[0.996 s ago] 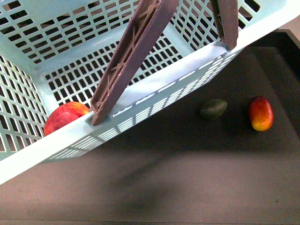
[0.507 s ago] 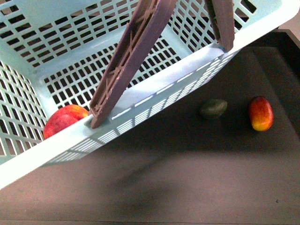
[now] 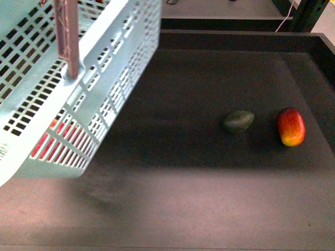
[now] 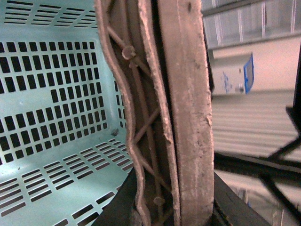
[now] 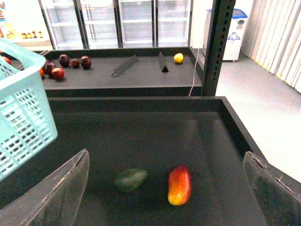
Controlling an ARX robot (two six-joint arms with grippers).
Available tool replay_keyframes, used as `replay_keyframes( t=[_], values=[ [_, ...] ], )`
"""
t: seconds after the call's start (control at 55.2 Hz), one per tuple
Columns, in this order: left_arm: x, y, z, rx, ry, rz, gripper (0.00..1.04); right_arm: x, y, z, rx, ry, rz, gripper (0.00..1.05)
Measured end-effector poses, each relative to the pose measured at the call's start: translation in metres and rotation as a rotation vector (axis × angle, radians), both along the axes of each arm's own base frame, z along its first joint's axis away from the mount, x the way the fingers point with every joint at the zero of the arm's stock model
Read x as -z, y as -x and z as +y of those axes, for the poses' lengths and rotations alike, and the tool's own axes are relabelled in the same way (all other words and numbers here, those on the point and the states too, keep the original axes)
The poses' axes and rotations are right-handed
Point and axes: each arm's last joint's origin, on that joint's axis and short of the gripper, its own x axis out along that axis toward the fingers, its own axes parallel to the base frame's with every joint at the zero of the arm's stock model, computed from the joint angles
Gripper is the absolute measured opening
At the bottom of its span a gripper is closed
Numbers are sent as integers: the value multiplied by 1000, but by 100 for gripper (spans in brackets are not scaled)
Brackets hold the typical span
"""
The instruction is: Pick apple with right arm and hold basket with left
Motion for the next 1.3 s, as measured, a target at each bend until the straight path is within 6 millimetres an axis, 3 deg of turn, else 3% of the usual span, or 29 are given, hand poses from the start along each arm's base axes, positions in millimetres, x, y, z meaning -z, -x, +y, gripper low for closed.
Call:
replay_keyframes(
  t=[0.091, 0.181, 0.362, 0.833, 1.177, 1.304],
  values=[
    [20, -18, 25, -138, 6, 53, 18, 0, 0, 0, 0, 0, 0, 96],
    [43, -31, 38, -213, 2, 119, 18, 0, 0, 0, 0, 0, 0, 96],
    [75, -46, 48, -265, 30, 199, 18, 0, 0, 0, 0, 0, 0, 96],
    [129, -69, 66, -377, 74, 291, 18, 0, 0, 0, 0, 0, 0, 96],
    [137, -82, 65, -373, 78, 296, 18, 0, 0, 0, 0, 0, 0, 96],
    [141, -79, 61, -356, 76, 342, 39, 0, 0, 0, 0, 0, 0, 96]
  ],
)
